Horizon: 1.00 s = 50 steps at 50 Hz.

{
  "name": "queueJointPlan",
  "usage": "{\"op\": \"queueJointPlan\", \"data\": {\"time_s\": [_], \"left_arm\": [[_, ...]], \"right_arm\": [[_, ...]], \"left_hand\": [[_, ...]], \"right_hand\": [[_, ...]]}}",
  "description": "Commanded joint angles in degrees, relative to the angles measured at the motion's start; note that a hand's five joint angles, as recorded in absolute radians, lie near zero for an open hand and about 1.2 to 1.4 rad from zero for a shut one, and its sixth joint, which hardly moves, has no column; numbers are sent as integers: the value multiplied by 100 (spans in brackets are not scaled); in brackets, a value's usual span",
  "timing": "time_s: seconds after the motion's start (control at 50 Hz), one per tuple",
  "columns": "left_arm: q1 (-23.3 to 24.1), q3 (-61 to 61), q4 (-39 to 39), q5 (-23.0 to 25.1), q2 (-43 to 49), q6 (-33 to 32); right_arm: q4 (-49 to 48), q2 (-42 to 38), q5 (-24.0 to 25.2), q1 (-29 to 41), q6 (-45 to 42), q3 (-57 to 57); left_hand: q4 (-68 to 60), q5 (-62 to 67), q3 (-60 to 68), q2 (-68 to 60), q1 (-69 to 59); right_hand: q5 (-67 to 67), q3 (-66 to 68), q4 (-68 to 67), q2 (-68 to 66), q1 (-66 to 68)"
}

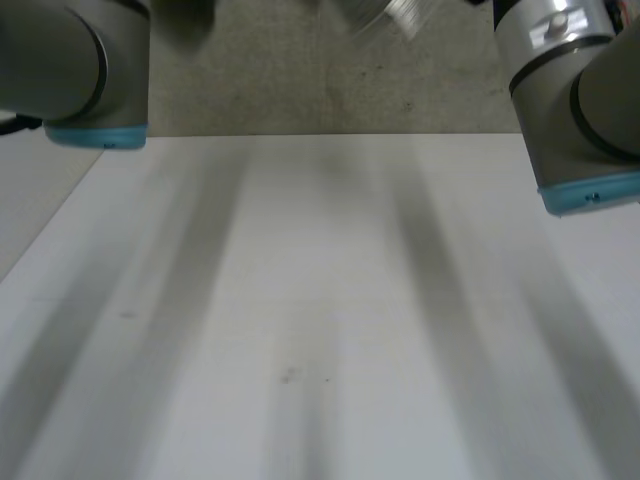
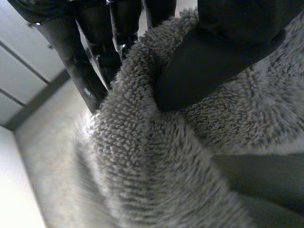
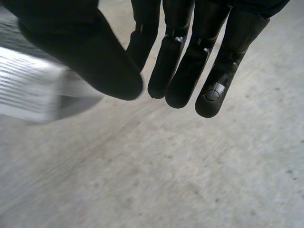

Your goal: Fold the laundry

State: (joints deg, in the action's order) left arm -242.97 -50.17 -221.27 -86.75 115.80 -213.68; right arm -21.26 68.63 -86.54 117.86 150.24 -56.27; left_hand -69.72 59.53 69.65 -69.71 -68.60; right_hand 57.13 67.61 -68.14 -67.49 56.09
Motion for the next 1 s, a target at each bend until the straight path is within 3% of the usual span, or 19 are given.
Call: {"op": "queueJointPlan", "data": {"time_s": [0.02,0.1,0.22,0.32,0.34,0.36,0.38,0.42,0.48,0.52,0.54,0.58,0.68,0.8,1.0], "left_arm": [[-110,-1721,540,168,-66,37],[-111,-2568,638,379,-5,46],[-154,-3708,690,1090,329,20],[-128,-3965,892,986,268,20],[-128,-3965,893,985,268,19],[-76,-3948,971,915,198,19],[-41,-3896,1041,810,84,11],[-32,-3834,1059,687,-65,11],[-5,-3589,1147,380,-329,45],[64,-3474,1235,196,-408,46],[170,-3351,1392,29,-461,46],[301,-3228,1585,-104,-514,54],[688,-2920,2209,-473,-663,124],[1259,-2718,2518,-974,-813,335],[1533,-2673,2501,-1458,-1156,380]], "right_arm": [[631,1,242,0,-39,-928],[938,-8,331,9,-4,-1499],[1493,-95,533,9,14,-2248],[1669,-166,612,0,137,-2626],[1687,-166,612,-26,259,-2730],[1687,-166,612,-53,486,-2836],[1687,-166,612,-53,488,-2837],[1739,-174,577,-70,1362,-2968],[1827,-166,595,-88,1939,-3022],[2046,-148,630,-167,3145,-3074],[2047,-148,630,-167,3152,-3074],[2205,-139,761,-202,4201,-3109],[2197,-165,1129,-185,5206,-3040],[2126,-535,1298,-114,5736,-2652],[2117,-1623,1359,640,6131,-1511]], "left_hand": [[-1028,1047,1035,-1029,-1140],[-1028,1047,1035,-1029,-1140],[-1028,1047,1035,-1029,-1140],[-1028,1047,1035,-1029,-1140],[-1028,1047,1035,-1029,-1140],[-1028,1047,1035,-1029,-1140],[-1028,1047,1035,-1029,-1140],[-1028,1047,1035,-1029,-1140],[-1028,1047,1035,-1029,-1140],[-1028,1047,1035,-1029,-1140],[-1028,1047,1035,-1029,-1140],[-1028,1047,1035,-1029,-1140],[-1028,1047,1035,-1029,-1140],[-1028,1047,1035,-1029,-1140],[-1028,1047,1035,-1029,-1140]], "right_hand": [[1287,1239,-1186,-1251,2391],[1287,1239,-1186,-1251,2391],[1287,1239,-1186,-1251,2391],[1287,1239,-1186,-1251,2391],[410,362,-309,-375,1515],[-2047,-2095,2147,2082,-942],[-2071,-2119,2172,2107,-967],[-5623,-5671,5724,5659,-4519],[-5713,-5761,5814,5749,-4609],[-5713,-5761,5814,5749,-4609],[-5713,-5761,5814,5749,-4609],[-5713,-5761,5814,5749,-4609],[-5713,-5761,5814,5749,-4609],[-5713,-5761,5814,5749,-4609],[-5713,-5761,5814,5749,-4609]]}}
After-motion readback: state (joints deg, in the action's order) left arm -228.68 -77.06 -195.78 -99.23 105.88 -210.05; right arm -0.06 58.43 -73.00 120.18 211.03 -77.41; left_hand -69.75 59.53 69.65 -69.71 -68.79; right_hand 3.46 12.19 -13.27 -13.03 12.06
